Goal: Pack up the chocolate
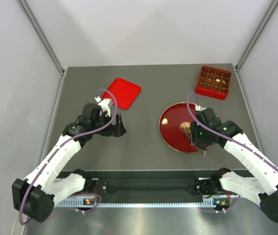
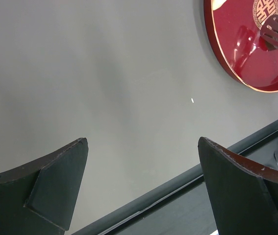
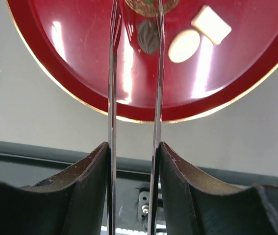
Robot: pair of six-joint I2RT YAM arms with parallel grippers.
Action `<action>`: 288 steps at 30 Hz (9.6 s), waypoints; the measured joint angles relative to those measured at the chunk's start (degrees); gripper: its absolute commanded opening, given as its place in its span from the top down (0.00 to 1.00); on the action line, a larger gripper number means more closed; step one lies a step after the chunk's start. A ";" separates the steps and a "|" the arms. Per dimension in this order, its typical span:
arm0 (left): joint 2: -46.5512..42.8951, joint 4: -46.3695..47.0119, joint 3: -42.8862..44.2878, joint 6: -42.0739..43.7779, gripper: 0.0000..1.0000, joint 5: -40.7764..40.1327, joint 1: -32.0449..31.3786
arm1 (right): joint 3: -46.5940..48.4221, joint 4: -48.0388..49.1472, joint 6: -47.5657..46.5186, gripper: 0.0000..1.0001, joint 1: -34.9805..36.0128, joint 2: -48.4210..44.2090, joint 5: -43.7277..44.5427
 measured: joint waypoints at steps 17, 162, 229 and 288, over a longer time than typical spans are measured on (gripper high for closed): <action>0.00 0.00 0.00 0.00 0.01 -0.11 -0.02 | -0.94 -4.00 5.90 0.58 4.90 -2.40 3.82; -1.31 -0.20 -0.04 -0.94 0.01 -5.25 -5.86 | 1.22 1.40 8.17 0.57 -14.84 3.56 2.51; -2.67 -0.26 -0.04 -0.94 0.01 -5.49 -5.86 | 5.70 -4.48 11.61 0.65 -7.91 6.32 4.90; -0.70 -0.85 -0.04 -0.92 0.01 -5.92 -5.86 | 53.24 13.29 -5.73 0.62 -23.21 54.93 7.61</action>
